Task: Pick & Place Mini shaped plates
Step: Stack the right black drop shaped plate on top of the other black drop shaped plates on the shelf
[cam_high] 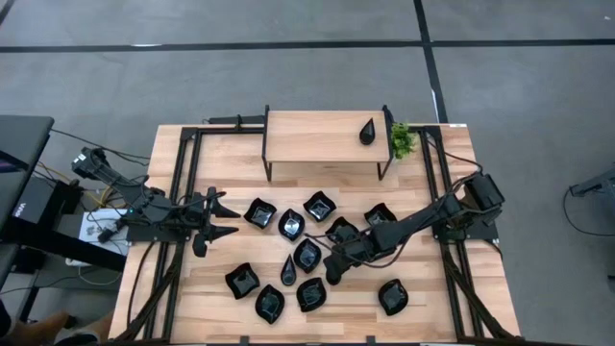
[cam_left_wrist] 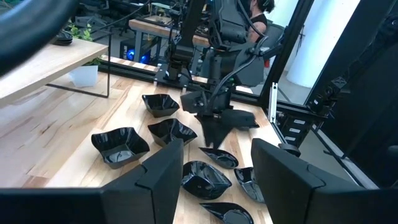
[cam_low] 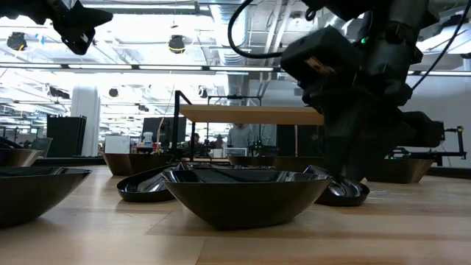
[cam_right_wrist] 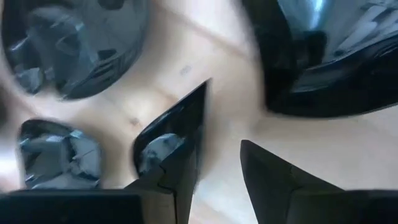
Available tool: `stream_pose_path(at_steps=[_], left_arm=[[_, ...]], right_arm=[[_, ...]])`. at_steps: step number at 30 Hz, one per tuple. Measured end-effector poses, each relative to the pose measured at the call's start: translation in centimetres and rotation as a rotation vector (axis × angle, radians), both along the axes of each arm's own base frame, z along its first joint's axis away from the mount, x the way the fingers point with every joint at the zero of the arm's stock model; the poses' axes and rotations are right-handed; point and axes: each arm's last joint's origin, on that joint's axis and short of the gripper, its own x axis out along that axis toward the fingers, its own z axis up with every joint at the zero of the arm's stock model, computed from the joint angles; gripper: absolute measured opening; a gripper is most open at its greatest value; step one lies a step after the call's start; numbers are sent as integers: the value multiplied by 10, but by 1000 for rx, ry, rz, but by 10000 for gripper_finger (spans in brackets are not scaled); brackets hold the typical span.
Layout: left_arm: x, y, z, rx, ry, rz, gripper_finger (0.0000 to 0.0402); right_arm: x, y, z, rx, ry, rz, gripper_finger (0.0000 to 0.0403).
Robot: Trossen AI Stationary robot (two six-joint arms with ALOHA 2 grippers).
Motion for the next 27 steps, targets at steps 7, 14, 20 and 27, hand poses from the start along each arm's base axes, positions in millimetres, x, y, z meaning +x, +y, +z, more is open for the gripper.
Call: stream_pose_path(at_steps=[7, 14, 20, 27], left_arm=[[0, 0, 0, 0, 0, 1, 191], [0, 0, 0, 0, 0, 1, 191], [0, 0, 0, 0, 0, 1, 191], [0, 0, 0, 0, 1, 1, 191]], right_arm=[[1, 0, -2, -1, 3, 0, 120], [1, 0, -2, -1, 5, 0, 92], [1, 0, -2, 1, -2, 0, 75], [0, 0, -2, -2, 7, 0, 75]])
